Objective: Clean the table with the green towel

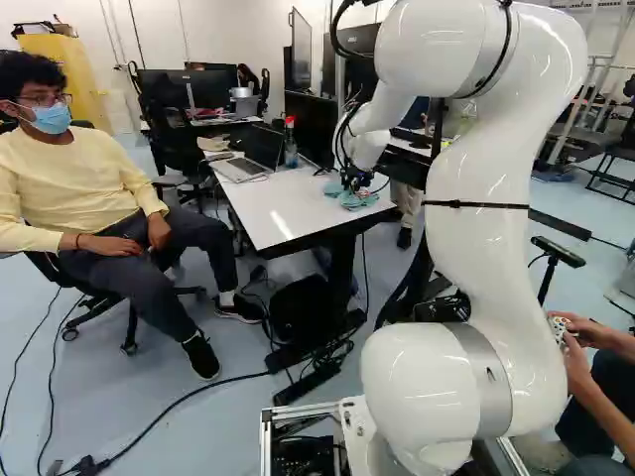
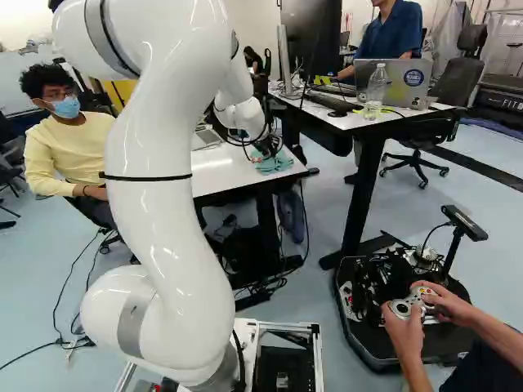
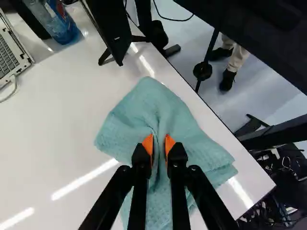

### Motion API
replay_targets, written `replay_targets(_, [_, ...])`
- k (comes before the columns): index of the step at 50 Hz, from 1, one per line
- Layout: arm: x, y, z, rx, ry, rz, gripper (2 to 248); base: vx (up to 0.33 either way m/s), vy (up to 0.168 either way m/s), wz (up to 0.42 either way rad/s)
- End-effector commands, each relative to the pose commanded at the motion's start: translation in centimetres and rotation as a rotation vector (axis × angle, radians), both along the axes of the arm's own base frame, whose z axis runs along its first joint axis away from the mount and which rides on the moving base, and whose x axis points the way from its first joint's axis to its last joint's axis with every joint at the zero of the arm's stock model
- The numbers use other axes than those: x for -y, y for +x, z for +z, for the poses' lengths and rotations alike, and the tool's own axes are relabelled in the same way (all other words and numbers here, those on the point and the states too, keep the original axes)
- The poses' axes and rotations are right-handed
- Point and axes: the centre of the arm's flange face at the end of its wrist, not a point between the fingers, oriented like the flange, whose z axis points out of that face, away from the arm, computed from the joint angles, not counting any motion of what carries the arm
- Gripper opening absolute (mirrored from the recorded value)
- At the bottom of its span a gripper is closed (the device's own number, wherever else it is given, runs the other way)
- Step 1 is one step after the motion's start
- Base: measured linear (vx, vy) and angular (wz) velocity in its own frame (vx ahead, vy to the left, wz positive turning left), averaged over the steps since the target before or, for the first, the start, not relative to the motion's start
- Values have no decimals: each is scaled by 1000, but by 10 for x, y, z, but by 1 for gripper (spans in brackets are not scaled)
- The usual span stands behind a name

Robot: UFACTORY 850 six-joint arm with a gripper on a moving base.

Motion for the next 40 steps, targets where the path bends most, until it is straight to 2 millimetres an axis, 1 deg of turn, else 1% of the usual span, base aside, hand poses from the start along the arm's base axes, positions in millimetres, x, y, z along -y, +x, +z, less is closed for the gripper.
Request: replay_targets(40, [-3, -20, 44, -30, 10, 7, 51, 0, 0, 0])
